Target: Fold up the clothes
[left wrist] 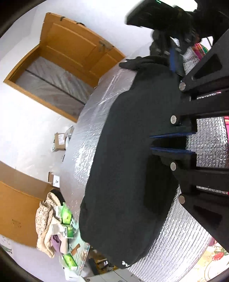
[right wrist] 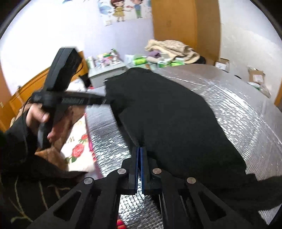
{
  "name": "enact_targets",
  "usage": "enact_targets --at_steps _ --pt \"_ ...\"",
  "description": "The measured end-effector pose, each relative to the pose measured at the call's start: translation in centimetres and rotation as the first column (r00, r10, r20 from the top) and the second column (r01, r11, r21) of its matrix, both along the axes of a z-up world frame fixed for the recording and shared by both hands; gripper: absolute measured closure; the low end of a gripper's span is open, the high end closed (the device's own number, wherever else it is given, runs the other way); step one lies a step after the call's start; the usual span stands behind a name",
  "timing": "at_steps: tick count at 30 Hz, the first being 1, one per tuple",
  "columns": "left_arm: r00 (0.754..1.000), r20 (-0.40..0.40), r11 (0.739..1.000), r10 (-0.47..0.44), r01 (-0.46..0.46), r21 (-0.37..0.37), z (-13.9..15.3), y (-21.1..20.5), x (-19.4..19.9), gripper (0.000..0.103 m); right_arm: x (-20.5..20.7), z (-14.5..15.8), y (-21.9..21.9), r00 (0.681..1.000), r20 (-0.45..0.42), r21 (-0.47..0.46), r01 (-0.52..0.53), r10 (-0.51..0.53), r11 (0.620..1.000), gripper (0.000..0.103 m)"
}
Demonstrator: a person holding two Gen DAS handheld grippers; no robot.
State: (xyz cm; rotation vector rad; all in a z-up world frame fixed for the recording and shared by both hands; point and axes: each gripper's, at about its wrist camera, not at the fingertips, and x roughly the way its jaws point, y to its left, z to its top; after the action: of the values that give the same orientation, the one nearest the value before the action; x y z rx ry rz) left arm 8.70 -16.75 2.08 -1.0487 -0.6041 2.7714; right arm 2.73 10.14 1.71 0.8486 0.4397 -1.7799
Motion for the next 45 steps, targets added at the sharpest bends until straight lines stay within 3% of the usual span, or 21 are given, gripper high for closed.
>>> enact_targets --at_steps 5,7,9,10,13,15,18,21,27,30,35,38,42,45 --pt "0.999 0.013 0.999 -0.032 0.032 0.001 -0.4 0.7 -1.3 0.093 -1.0 -2.2 -0.1 0.997 0.071 0.054 0.011 -0.015 0.998 0.1" --pt "0.999 0.016 0.999 -0.043 0.042 0.003 -0.5 1.1 -2.2 0.093 -1.7 -1.2 0.4 0.996 0.075 0.017 0.035 -0.037 0.999 0.094" --pt "0.999 0.004 0.999 -0.041 0.041 0.002 -0.3 1.4 -3.1 0.093 -2.9 0.3 1.1 0.993 0.09 -0.06 0.083 -0.077 0.995 0.08" --pt "0.999 -0.003 0.999 -0.04 0.04 0.001 -0.2 1.5 -3.6 0.093 -3.8 1.1 1.5 0.988 0.107 -0.106 0.119 -0.107 0.987 0.078" --pt "1.0 0.002 0.999 -0.031 0.031 0.015 -0.6 1.5 -4.9 0.093 -7.7 2.9 2.8 0.954 0.166 -0.198 0.28 -0.249 0.939 0.077" --pt "0.999 0.024 0.999 -0.026 0.025 0.021 -1.3 1.3 -5.7 0.093 -11.0 3.1 3.6 0.913 0.226 -0.223 0.387 -0.339 0.894 0.077" --pt "0.997 0.073 0.999 -0.022 0.02 0.036 -2.9 0.9 -6.4 0.093 -14.5 1.7 3.4 0.866 0.286 -0.17 0.467 -0.41 0.868 0.076" --pt "0.997 0.066 0.998 -0.025 0.02 0.068 -3.5 0.4 -6.1 0.093 -16.4 -0.6 2.0 0.85 0.341 -0.085 0.454 -0.402 0.887 0.075" --pt "0.998 0.051 0.996 -0.029 0.024 0.089 -3.9 0.1 -6.1 0.093 -12.7 -1.6 -1.1 0.923 0.314 -0.067 0.254 -0.222 0.965 0.075" --pt "0.998 0.047 0.995 -0.03 0.025 0.099 -3.9 -0.2 -6.3 0.093 -11.9 -2.2 -1.7 0.923 0.326 -0.044 0.23 -0.204 0.972 0.075" --pt "0.999 0.036 0.994 -0.029 0.025 0.107 -4.1 -0.3 -6.2 0.093 -13.0 -0.9 -0.9 0.915 0.366 -0.101 0.221 -0.171 0.97 0.075" --pt "0.999 0.032 0.993 -0.029 0.025 0.113 -4.2 -0.3 -6.1 0.093 -14.6 -0.6 -0.8 0.885 0.415 -0.118 0.28 -0.209 0.953 0.075" --pt "0.999 0.026 0.992 -0.028 0.025 0.122 -4.4 -0.3 -6.2 0.093 -18.4 -1.1 1.0 0.784 0.541 -0.142 0.442 -0.304 0.886 0.075" --pt "0.999 0.023 0.992 -0.031 0.028 0.121 -4.4 -0.3 -6.1 0.093 -19.3 -1.9 0.3 0.766 0.56 -0.104 0.443 -0.316 0.891 0.075"
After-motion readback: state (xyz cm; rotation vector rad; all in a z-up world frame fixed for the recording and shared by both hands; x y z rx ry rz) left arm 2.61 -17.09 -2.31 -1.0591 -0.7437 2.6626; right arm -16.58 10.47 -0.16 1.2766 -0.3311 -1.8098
